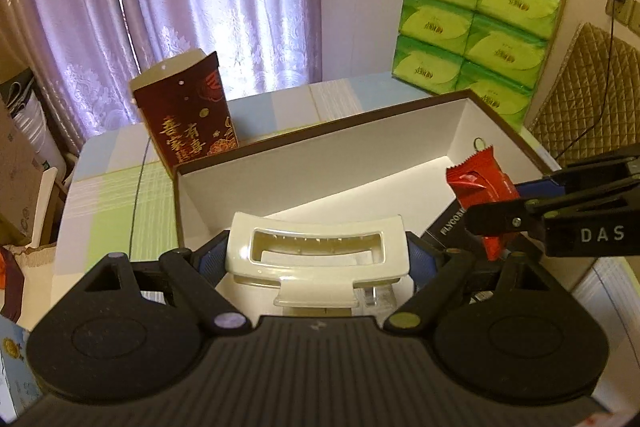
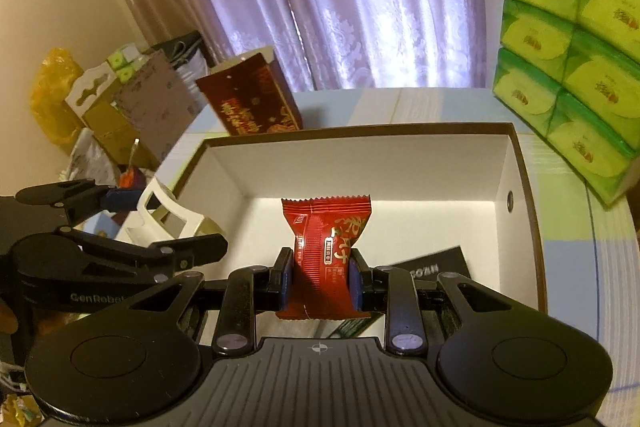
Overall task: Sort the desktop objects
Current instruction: 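Carry the white holder and red candy packet into the open box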
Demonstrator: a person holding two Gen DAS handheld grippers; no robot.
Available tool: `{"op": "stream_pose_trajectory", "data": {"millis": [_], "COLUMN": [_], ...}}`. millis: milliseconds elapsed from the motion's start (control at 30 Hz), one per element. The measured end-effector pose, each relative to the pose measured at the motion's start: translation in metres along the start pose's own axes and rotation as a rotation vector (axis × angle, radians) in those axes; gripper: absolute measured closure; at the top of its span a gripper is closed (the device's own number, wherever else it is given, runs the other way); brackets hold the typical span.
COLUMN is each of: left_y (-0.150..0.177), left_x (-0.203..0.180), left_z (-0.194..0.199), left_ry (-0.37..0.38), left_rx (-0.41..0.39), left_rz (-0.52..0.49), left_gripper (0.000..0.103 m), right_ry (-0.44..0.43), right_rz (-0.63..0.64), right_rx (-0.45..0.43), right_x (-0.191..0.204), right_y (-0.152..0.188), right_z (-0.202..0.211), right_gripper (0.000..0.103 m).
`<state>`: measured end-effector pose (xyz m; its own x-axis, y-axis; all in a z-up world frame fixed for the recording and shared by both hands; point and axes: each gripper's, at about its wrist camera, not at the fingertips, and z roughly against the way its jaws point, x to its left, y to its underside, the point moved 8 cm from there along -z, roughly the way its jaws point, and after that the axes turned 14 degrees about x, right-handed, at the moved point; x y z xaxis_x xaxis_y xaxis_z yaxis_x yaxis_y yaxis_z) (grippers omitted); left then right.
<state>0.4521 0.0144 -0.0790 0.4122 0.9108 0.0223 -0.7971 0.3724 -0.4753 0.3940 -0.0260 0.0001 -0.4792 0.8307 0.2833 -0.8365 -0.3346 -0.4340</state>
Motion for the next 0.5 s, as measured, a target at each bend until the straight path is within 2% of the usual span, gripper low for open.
{"op": "stream_pose_trajectory", "data": {"millis": [500], "left_y": [-0.035], "left_x": [0.011], "left_z": [-0.079], "left_ry": [-0.036], "left_rx": [0.083], "left_rz": [-0.029], "left_gripper": [0.018], "right_ry": [0.04], "right_rz": [-0.029], "right_rx": [0.069], "right_x": [-0.033], "right_y": [-0.037], "right_z": [-0.066], "right_gripper": [0.078]}}
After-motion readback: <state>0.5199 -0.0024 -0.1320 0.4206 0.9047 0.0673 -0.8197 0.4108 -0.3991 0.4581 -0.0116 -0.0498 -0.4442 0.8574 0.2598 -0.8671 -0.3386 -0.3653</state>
